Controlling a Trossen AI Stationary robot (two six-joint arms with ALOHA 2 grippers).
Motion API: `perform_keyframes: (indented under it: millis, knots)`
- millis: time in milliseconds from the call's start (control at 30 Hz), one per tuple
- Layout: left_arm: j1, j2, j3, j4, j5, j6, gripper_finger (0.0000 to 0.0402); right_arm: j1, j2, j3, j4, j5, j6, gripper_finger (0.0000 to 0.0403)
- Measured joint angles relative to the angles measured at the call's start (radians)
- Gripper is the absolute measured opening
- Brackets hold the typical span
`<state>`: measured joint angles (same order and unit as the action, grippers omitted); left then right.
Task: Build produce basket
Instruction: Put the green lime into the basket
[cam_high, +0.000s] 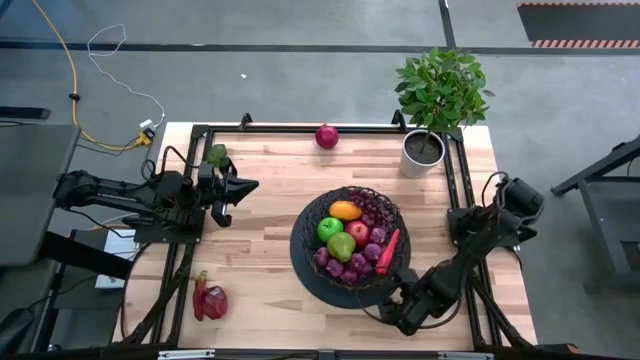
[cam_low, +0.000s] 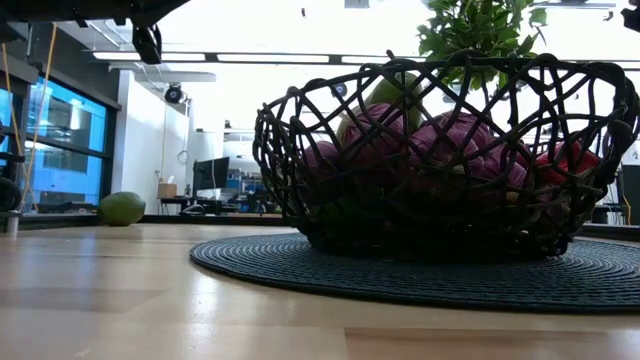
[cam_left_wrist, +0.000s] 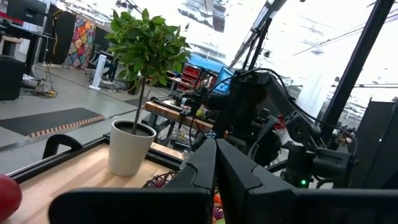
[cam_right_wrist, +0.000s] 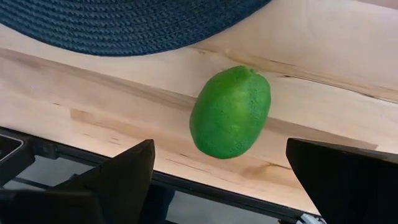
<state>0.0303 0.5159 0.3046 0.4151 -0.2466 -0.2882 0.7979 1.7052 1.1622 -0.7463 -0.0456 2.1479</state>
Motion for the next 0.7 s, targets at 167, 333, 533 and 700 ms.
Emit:
perform_keyframes:
  millis: [167,333,533,700]
  knots:
    - [0.000,0.000,0.000,0.001,-0.001,-0.017,0.0000,0.001,0.031,0.000,0.009,0.004,0.002,0.0346]
    - [0.000,0.000,0.000,0.001,-0.001,-0.024,0.0000,0.002,0.077,0.000,0.016,0.004,0.000,0.0346]
    - [0.000,0.000,0.000,0.005,-0.002,-0.026,0.0000,0.002,0.107,0.000,0.026,-0.008,-0.003,0.0346]
    - [0.000,0.000,0.000,0.011,-0.002,-0.026,0.0000,0.002,0.134,0.000,0.025,-0.019,-0.005,0.0346]
